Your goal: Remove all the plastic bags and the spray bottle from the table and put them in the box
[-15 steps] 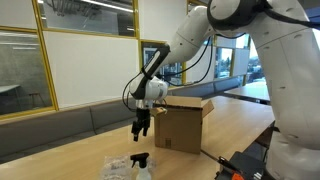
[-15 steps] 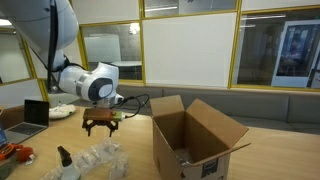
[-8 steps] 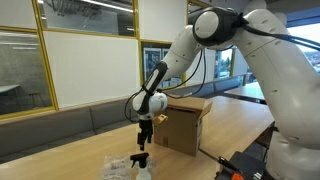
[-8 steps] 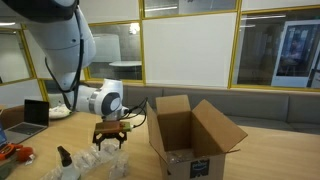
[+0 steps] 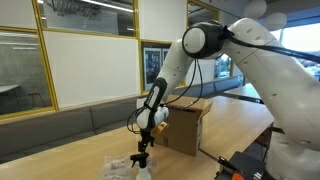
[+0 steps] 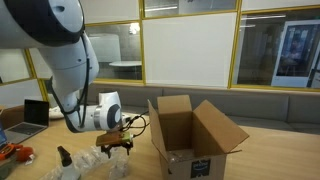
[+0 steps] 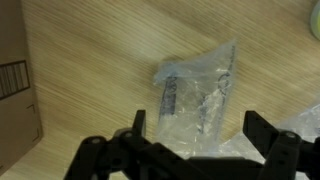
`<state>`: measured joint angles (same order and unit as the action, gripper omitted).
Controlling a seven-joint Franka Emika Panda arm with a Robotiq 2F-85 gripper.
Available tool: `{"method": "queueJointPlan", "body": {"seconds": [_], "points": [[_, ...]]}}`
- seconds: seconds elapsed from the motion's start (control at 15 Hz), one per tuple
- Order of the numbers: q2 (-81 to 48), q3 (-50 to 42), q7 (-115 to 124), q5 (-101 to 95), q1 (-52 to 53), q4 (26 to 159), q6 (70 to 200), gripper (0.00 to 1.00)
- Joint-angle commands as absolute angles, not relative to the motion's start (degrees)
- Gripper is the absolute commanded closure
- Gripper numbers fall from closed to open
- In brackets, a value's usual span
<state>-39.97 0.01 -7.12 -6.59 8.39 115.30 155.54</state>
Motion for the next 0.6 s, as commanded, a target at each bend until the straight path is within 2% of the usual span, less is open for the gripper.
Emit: {"method": "queueJointPlan", "body": {"seconds": [0.0, 0.53], "points": [[-43.2, -4.5, 1.7, -9.6, 13.1, 113.3, 159.0, 0.0], [-46.9, -3.3, 4.7, -8.3, 13.4, 110.6, 160.5, 0.0]]}}
